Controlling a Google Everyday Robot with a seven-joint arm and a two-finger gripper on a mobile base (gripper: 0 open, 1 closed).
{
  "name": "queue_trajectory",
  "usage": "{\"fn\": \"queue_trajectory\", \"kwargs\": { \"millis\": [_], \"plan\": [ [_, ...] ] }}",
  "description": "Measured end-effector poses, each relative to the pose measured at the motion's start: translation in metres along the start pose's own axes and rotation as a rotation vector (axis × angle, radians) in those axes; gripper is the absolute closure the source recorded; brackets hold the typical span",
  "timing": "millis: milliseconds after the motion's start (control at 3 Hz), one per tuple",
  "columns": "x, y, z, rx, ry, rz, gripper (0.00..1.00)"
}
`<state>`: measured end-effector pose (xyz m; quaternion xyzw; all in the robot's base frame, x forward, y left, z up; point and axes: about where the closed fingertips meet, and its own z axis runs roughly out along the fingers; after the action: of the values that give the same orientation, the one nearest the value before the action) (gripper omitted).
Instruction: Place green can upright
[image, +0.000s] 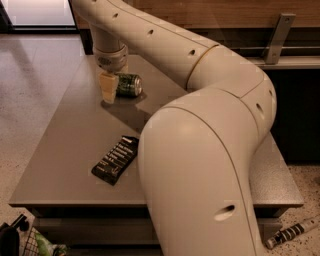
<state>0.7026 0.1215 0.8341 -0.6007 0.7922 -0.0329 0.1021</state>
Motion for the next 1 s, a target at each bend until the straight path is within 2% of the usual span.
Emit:
{"fn": "queue_trajectory", "kwargs": {
  "millis": [1000],
  "plan": [
    [-0.0037, 0.0005, 0.0078, -0.001, -0.004, -0.008, 0.98]
  ]
}}
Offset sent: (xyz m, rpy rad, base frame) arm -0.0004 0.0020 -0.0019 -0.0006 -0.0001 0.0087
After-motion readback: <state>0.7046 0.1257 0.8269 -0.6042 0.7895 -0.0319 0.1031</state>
